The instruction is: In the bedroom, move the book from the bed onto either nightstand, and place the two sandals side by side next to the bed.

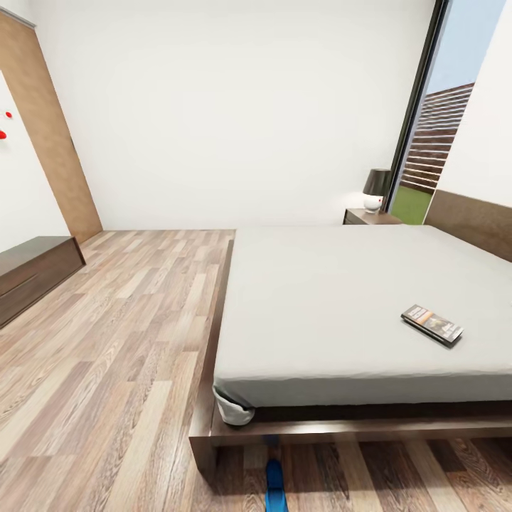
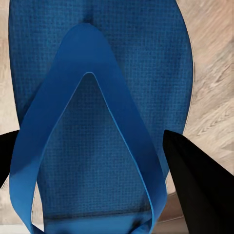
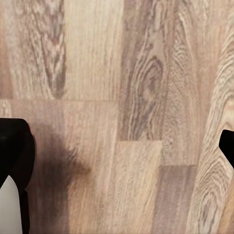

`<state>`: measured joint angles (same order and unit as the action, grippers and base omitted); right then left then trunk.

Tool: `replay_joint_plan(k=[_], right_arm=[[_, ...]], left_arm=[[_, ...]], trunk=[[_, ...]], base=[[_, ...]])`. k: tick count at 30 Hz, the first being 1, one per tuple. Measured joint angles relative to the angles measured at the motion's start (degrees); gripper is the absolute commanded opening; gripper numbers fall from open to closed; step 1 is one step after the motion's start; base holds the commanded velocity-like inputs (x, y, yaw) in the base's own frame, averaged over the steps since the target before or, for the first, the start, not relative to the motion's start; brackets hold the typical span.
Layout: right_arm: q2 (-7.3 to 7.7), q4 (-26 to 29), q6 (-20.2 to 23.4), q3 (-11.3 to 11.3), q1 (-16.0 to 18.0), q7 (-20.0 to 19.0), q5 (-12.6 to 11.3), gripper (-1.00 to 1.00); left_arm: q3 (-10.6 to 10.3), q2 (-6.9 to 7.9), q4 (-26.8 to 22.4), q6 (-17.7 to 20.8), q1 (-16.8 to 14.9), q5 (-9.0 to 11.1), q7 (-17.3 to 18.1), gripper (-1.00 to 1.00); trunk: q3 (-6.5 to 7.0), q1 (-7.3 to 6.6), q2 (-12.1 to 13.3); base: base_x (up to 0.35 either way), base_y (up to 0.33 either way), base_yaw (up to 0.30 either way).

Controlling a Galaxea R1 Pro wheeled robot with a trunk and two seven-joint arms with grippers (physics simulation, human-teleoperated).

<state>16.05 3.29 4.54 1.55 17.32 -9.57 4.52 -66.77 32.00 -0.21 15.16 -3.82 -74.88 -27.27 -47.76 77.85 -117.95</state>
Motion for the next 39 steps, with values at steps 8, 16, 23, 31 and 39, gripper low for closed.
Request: replay_joint_plan(k=[8, 16, 23, 31, 39], right_arm=[[-0.06, 0.0, 0.0, 0.1, 0.0, 0.0, 0.0, 1.00], [-0.07, 0.0, 0.0, 0.1, 0.0, 0.0, 0.0, 1.00], [-0.06, 0.0, 0.0, 0.1, 0.0, 0.0, 0.0, 1.00], [-0.06, 0.0, 0.0, 0.1, 0.0, 0.0, 0.0, 1.00], [-0.04, 0.1, -0.1, 0.0, 0.0, 0.0, 0.0, 1.00]], left_arm=[[-0.1, -2.09, -0.1, -0.3, -2.1, -2.6, 0.4, -1.00], [0.0, -8.48, -0.1, -0.7, -7.3, -11.3, 5.4, -1.00], [-0.3, -14.82, -0.1, -2.3, -11.2, -19.5, 12.3, -1.00], [-0.3, -19.04, -0.2, -7.3, -13.7, -22.3, 15.7, -1.00], [0.0, -19.57, -0.1, -8.6, -13.9, -22.4, 16.0, -1.00]], trunk=[[0.00, 0.00, 0.0], [0.00, 0.00, 0.0], [0.00, 0.00, 0.0], [0.00, 0.00, 0.0], [0.00, 0.00, 0.0]], base=[[0.000, 0.000, 0.000], [0.000, 0.000, 0.000], [0.000, 0.000, 0.000], [0.000, 0.000, 0.000], [0.000, 0.000, 0.000]])
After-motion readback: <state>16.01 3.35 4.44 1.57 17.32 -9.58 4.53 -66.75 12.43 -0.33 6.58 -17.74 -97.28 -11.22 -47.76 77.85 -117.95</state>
